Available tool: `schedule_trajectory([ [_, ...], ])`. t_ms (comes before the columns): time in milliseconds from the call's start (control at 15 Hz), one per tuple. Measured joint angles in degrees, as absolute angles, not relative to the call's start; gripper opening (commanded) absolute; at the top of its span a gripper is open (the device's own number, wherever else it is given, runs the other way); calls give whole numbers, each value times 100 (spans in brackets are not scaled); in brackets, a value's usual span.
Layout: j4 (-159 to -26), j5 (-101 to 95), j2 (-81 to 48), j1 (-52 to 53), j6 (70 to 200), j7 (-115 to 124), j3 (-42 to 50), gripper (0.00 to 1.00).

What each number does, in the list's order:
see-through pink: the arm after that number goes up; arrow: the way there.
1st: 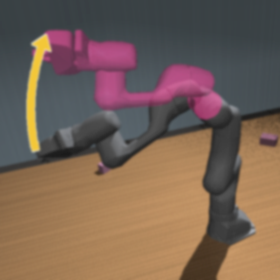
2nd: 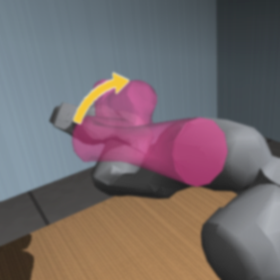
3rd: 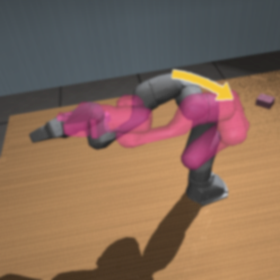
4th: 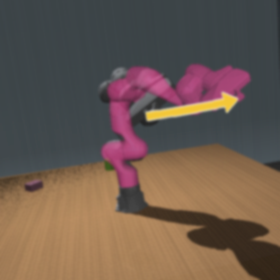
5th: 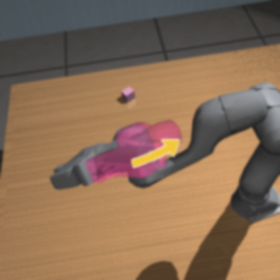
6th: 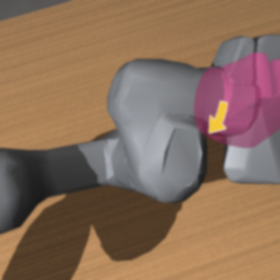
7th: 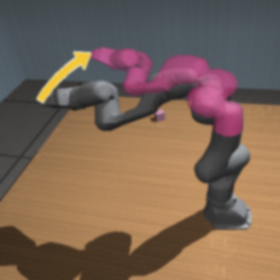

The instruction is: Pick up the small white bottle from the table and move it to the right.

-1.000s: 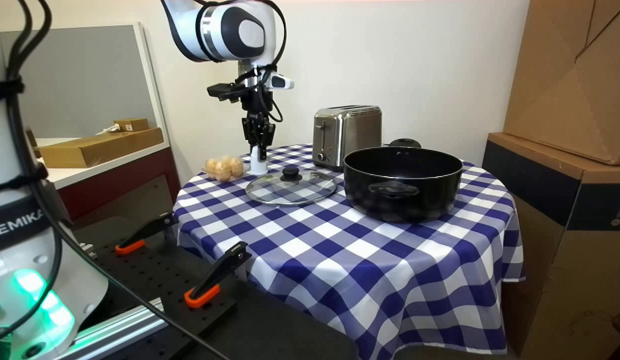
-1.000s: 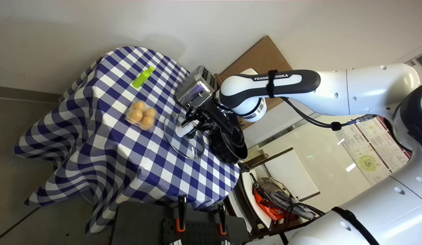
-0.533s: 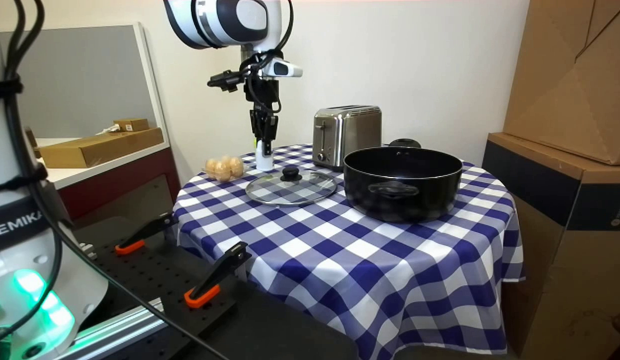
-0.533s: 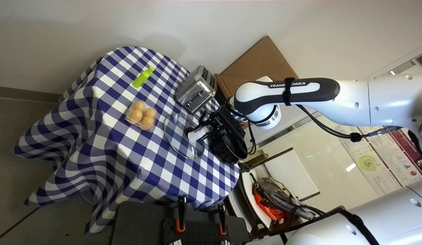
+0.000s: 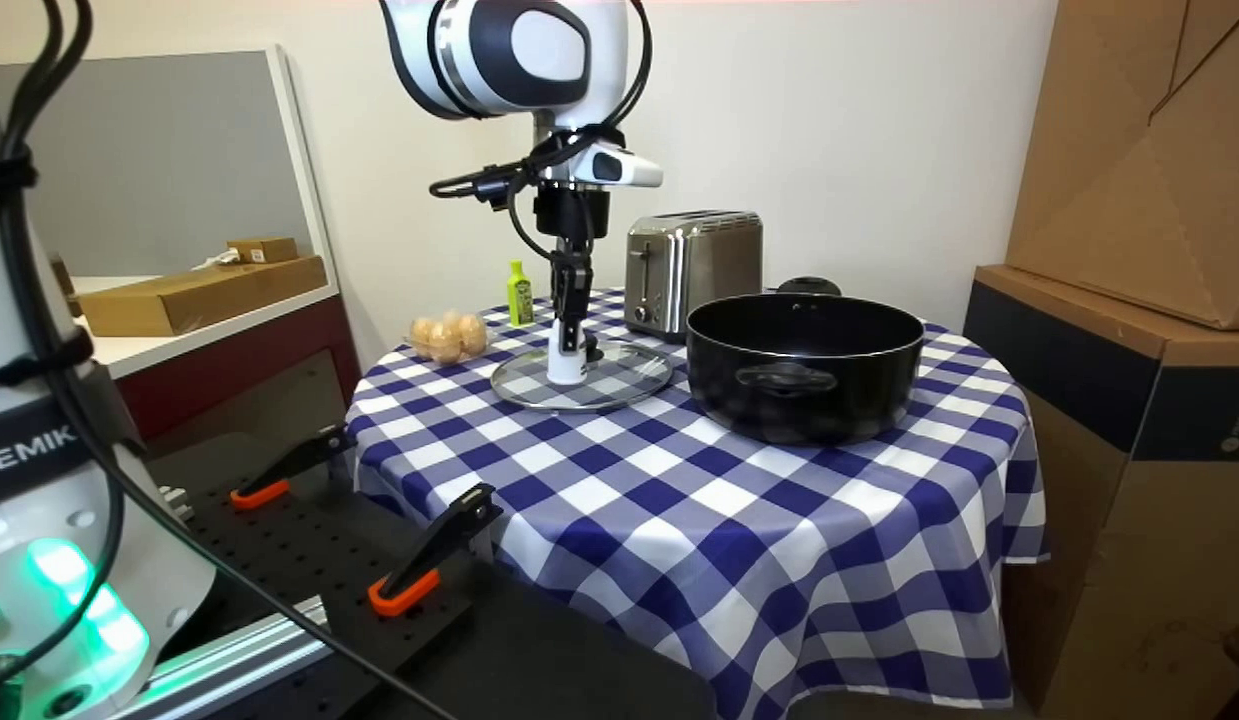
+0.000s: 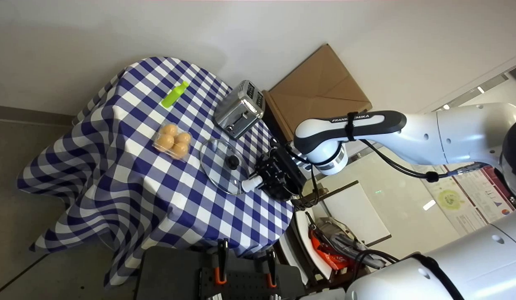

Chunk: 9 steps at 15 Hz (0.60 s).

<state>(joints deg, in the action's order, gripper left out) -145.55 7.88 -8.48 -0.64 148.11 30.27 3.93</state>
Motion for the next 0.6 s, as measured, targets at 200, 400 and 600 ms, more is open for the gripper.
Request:
schedule_trajectory([
  [200, -14554, 971, -974, -220, 14802, 3029, 519, 16],
  [400, -14553, 976, -1077, -300, 14780, 3122, 681, 16],
  [600, -14552, 974, -1211, -355, 14710, 3204, 868, 16],
])
